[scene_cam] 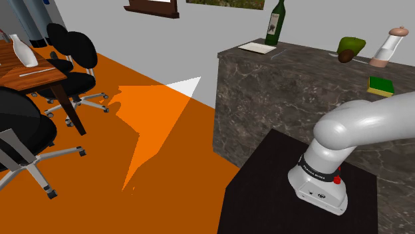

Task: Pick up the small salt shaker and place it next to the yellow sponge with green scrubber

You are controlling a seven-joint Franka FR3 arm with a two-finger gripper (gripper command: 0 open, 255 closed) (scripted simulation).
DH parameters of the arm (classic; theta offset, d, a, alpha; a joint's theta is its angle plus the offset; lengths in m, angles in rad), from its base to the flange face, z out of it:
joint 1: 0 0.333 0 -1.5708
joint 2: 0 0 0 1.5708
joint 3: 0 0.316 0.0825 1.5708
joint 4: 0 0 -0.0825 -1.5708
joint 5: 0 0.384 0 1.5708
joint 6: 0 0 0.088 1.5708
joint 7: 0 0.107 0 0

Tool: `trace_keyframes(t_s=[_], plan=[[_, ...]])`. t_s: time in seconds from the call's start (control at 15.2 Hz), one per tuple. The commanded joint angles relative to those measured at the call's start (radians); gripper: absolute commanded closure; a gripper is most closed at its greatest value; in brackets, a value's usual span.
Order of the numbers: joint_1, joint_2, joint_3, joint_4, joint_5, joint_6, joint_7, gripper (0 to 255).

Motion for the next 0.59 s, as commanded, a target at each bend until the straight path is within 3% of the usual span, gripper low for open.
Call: trace_keyframes(t_s=[0.0,0.53], plan=[[-0.013,-0.017,-0.001,-0.032,-0.011,0.018,-0.005,255],[-0.073,-0.086,0.008,-0.194,-0.043,0.109,0.005,255]])
